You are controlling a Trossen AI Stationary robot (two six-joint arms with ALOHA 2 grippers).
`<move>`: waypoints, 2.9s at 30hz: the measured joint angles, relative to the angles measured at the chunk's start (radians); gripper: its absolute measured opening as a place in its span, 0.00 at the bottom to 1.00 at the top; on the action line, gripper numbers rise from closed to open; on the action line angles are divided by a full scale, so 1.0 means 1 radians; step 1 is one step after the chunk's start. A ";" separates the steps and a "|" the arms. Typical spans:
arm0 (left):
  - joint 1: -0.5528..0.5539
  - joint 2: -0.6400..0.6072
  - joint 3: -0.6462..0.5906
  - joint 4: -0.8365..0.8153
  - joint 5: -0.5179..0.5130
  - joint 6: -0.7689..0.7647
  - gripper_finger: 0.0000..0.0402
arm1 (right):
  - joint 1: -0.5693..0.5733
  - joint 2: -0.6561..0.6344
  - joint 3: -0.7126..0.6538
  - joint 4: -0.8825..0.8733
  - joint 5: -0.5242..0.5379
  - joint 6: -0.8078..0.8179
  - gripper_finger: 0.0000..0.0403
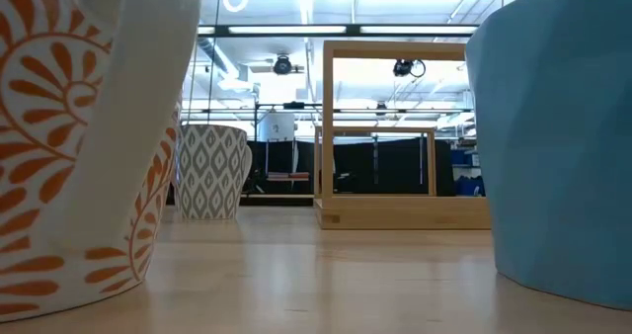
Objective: Place coffee mugs
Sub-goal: Put the pink mug on the shelf
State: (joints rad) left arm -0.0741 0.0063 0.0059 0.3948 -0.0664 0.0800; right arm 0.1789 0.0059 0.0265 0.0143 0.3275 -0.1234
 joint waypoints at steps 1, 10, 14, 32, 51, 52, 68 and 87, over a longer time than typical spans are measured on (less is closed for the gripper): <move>0.000 0.000 0.000 0.032 -0.019 -0.019 0.46 | 0.000 0.000 0.000 0.000 0.000 0.000 0.43; 0.000 0.088 0.041 0.099 -0.296 -0.142 0.46 | 0.000 0.000 0.000 0.000 0.000 0.000 0.43; 0.000 0.216 0.115 0.080 -0.411 -0.180 0.46 | 0.000 0.000 0.000 0.000 0.000 0.000 0.43; 0.119 0.691 0.749 -0.984 -0.643 -0.709 0.46 | 0.000 0.000 0.000 0.000 0.001 -0.001 0.43; 0.388 0.975 0.812 -1.320 -0.343 -0.886 0.46 | 0.000 0.000 0.000 0.000 0.003 -0.003 0.43; 0.396 0.991 0.812 -1.319 -0.334 -0.884 0.46 | 0.000 0.000 0.000 0.000 0.003 -0.003 0.43; 0.426 1.205 0.812 -1.237 -0.276 -0.881 0.46 | 0.000 0.000 0.000 0.000 0.003 -0.003 0.43; 0.426 1.369 0.811 -1.154 -0.269 -0.879 0.46 | 0.000 0.000 0.000 -0.001 0.003 -0.003 0.43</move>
State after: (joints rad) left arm 0.3515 1.3751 0.8173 -0.7596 -0.3358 -0.7994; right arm 0.1791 0.0059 0.0265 0.0134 0.3305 -0.1265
